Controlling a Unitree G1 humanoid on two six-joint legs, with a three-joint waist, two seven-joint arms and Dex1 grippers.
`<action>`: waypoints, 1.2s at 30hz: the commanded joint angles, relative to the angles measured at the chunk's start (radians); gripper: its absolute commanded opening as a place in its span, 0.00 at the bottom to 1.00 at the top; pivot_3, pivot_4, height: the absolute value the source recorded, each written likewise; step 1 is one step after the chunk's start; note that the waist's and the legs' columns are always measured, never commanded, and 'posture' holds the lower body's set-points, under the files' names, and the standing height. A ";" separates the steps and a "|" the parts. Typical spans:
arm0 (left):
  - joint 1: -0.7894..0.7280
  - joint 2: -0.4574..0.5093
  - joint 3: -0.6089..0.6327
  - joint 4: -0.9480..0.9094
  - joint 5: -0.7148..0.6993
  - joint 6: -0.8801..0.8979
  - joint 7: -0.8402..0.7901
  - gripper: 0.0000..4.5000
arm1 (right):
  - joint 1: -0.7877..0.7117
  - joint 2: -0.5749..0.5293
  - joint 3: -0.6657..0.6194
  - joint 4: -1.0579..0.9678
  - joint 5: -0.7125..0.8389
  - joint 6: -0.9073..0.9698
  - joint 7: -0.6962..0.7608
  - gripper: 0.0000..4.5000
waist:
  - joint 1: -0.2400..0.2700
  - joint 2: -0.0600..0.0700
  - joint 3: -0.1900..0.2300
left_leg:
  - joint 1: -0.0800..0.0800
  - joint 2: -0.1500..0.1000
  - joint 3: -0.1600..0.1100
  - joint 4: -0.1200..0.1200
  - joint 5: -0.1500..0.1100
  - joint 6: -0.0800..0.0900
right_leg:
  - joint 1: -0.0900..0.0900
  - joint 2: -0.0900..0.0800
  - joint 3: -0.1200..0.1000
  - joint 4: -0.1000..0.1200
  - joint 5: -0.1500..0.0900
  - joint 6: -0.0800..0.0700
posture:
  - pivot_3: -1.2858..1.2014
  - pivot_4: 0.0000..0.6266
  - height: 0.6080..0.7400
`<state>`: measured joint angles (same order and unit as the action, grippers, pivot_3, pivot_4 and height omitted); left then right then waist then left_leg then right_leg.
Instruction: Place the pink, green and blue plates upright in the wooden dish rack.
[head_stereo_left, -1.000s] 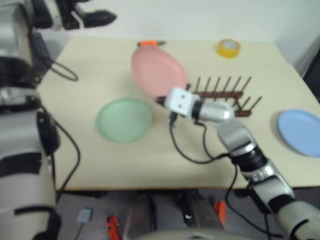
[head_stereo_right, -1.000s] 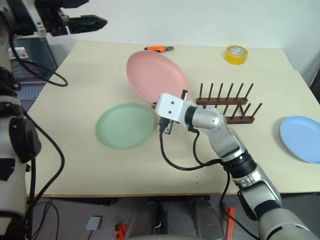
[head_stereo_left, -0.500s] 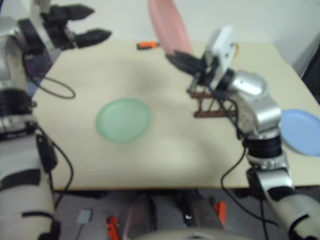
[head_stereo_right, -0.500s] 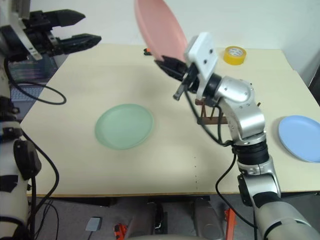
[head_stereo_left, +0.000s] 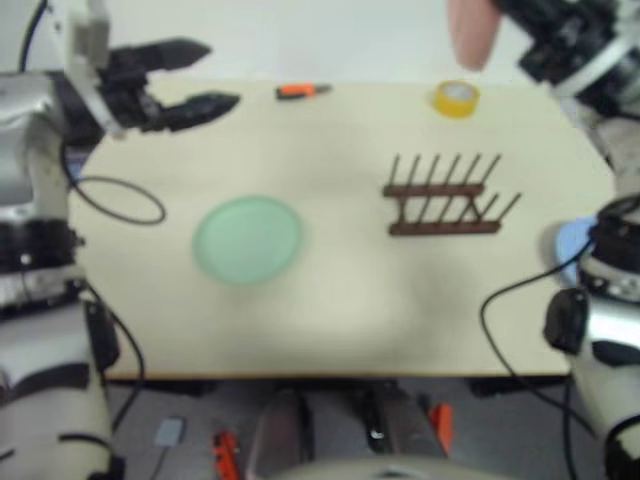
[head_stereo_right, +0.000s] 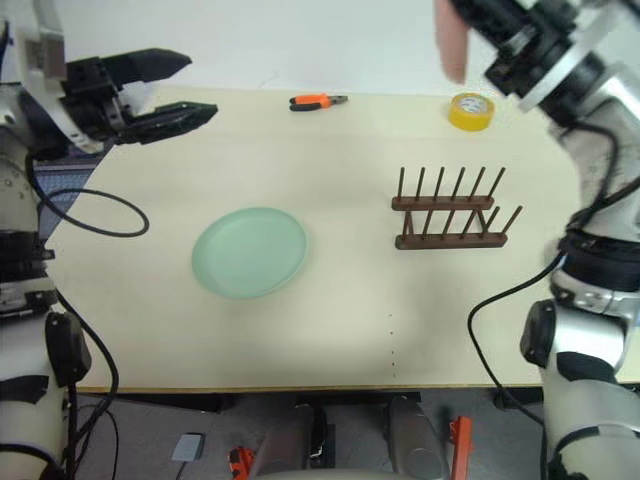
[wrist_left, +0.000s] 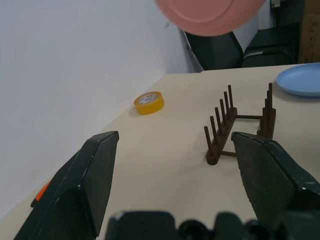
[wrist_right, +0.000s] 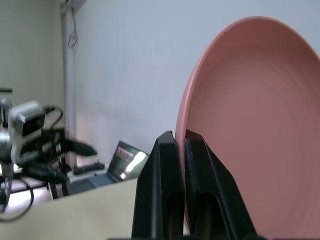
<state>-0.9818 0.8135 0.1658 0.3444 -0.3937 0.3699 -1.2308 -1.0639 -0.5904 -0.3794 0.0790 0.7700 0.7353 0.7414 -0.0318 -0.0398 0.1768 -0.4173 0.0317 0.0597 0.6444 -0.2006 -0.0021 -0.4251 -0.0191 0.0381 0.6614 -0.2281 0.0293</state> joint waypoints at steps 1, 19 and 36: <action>0.010 0.008 0.021 -0.069 -0.030 0.013 0.018 0.88 | -0.045 -0.088 -0.080 0.072 0.091 0.100 0.005 0.00 | 0.000 0.000 0.000 | 0.000 0.000 0.000 0.000 0.000 0.000 | 0.000 0.000 0.000 0.000 0.000 0.000 | 0.52 0.24 1.00; 0.054 -0.008 -0.001 -0.109 -0.039 0.048 0.033 0.88 | 0.094 -0.309 -0.180 0.229 0.215 0.396 0.038 0.00 | -0.001 0.000 0.000 | -0.001 0.000 0.000 -0.002 0.000 0.000 | 0.000 -0.001 0.001 -0.003 -0.002 0.001 | 0.52 0.24 1.00; 0.066 0.006 0.000 -0.139 -0.067 0.083 0.011 0.88 | 0.226 -0.307 -0.203 0.252 0.215 0.406 0.069 0.00 | -0.001 0.001 0.001 | -0.001 -0.001 0.001 -0.002 0.000 0.000 | 0.000 0.000 0.001 -0.004 -0.002 0.002 | 0.52 0.24 1.00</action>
<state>-0.9104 0.7991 0.1441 0.2584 -0.4330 0.4513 -1.2115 -0.8306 -0.8783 -0.5547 0.3458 0.9640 1.1488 0.7885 -0.0333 -0.0388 0.1774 -0.4180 0.0312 0.0603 0.6421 -0.2008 -0.0019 -0.4250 -0.0193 0.0392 0.6573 -0.2296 0.0312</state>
